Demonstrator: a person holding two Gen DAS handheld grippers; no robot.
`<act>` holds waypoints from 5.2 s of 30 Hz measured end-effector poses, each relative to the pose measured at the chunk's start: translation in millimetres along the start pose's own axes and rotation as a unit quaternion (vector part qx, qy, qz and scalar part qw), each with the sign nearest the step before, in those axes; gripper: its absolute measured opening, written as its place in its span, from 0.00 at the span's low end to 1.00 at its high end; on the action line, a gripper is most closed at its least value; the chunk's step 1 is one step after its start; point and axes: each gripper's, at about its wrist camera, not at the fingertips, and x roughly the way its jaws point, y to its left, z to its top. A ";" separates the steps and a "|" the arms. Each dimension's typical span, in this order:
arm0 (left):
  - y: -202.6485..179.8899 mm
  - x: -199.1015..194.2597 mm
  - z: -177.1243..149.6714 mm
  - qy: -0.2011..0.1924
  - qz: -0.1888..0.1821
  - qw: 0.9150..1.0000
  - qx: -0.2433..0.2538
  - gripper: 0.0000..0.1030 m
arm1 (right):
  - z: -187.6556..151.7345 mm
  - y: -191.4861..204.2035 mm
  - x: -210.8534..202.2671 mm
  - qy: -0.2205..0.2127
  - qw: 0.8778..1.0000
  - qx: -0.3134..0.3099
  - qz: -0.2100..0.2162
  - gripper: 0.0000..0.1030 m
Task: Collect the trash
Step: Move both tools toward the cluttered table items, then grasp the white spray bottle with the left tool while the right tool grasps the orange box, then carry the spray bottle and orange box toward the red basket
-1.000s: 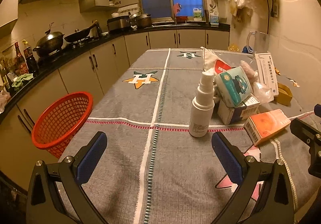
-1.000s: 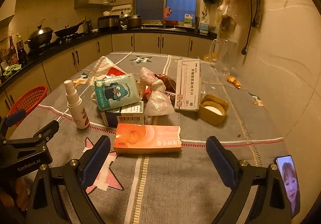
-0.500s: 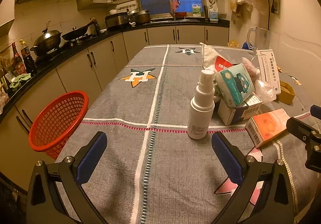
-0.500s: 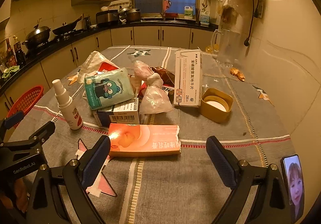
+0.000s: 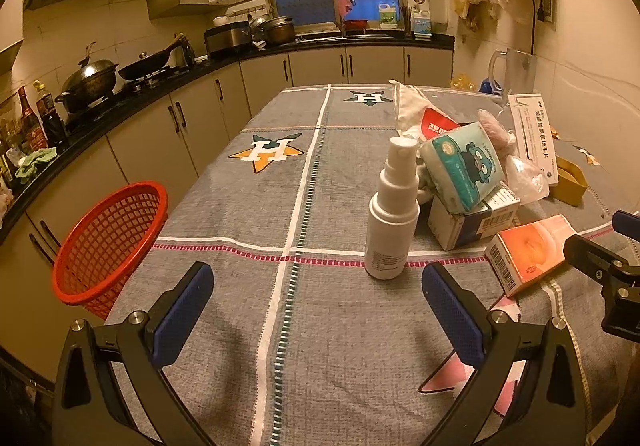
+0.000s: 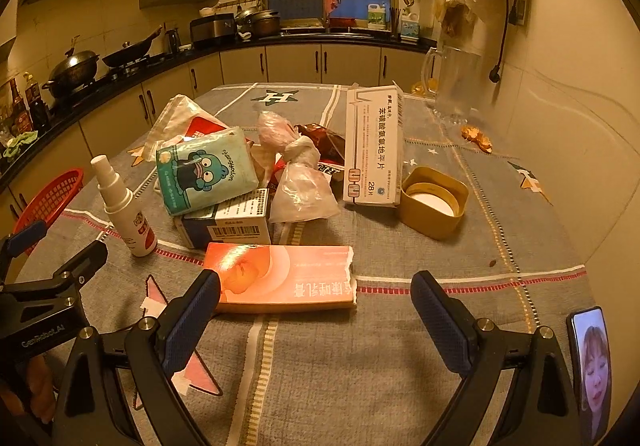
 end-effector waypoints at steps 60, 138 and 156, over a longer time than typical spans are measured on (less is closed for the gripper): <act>-9.8 70.3 29.1 0.097 -0.075 0.992 -0.003 0.28 | -10.7 0.1 25.7 0.121 0.959 -0.006 0.257 0.84; 133.1 -4.3 60.9 0.001 -0.007 0.995 -0.103 0.28 | 91.9 114.6 40.6 0.080 0.931 -0.080 0.347 0.49; 145.4 32.9 0.5 0.127 -0.117 0.981 -0.082 0.46 | 113.2 165.6 70.9 0.095 0.928 -0.077 0.352 0.49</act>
